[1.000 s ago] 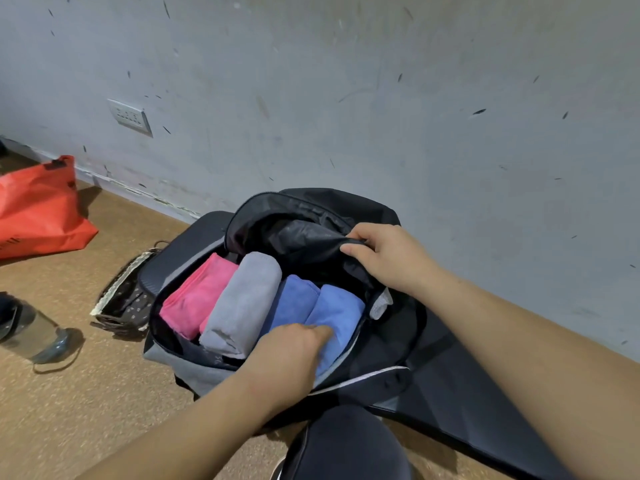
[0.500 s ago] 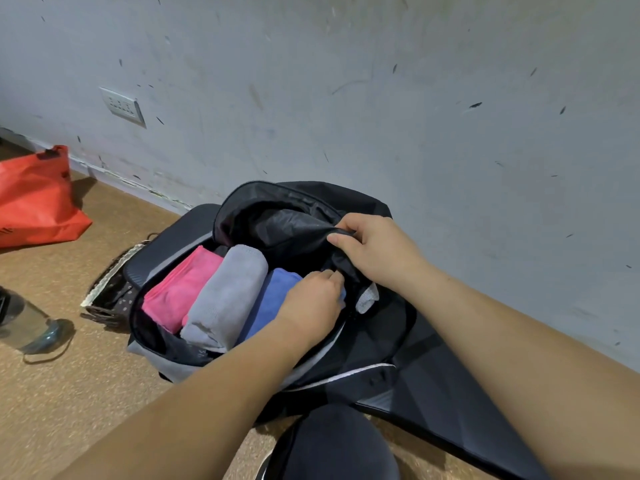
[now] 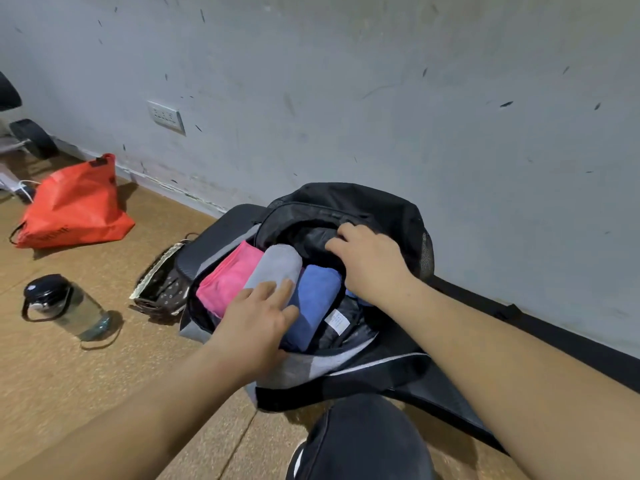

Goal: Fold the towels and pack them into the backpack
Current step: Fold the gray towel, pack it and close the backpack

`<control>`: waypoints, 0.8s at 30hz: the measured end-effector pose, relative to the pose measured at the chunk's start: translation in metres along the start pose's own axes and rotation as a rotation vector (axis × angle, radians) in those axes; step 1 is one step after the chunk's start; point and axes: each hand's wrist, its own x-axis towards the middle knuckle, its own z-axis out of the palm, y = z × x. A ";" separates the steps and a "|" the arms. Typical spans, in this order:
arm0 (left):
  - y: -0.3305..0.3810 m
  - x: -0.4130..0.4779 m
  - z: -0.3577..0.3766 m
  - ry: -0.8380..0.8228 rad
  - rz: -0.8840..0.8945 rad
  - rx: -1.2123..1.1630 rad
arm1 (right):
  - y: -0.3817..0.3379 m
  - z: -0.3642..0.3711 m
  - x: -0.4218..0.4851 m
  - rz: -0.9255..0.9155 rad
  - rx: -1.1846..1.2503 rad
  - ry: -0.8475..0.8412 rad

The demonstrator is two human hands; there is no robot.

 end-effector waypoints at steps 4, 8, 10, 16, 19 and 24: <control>0.008 0.003 0.002 0.042 -0.021 -0.060 | -0.001 0.012 0.001 0.041 0.016 -0.009; -0.005 0.006 -0.005 0.237 -0.097 -0.280 | 0.017 0.008 0.002 0.092 0.103 0.003; -0.011 0.006 -0.003 0.212 -0.122 -0.275 | 0.021 0.004 0.003 0.100 0.120 -0.001; 0.009 0.006 -0.014 0.175 0.091 -0.010 | 0.020 -0.001 0.010 0.137 0.169 0.021; 0.017 0.017 -0.006 0.093 0.151 0.100 | 0.024 -0.009 0.014 0.187 0.287 0.040; 0.042 0.040 -0.012 -0.146 0.077 0.169 | 0.032 -0.022 0.019 0.252 0.434 0.047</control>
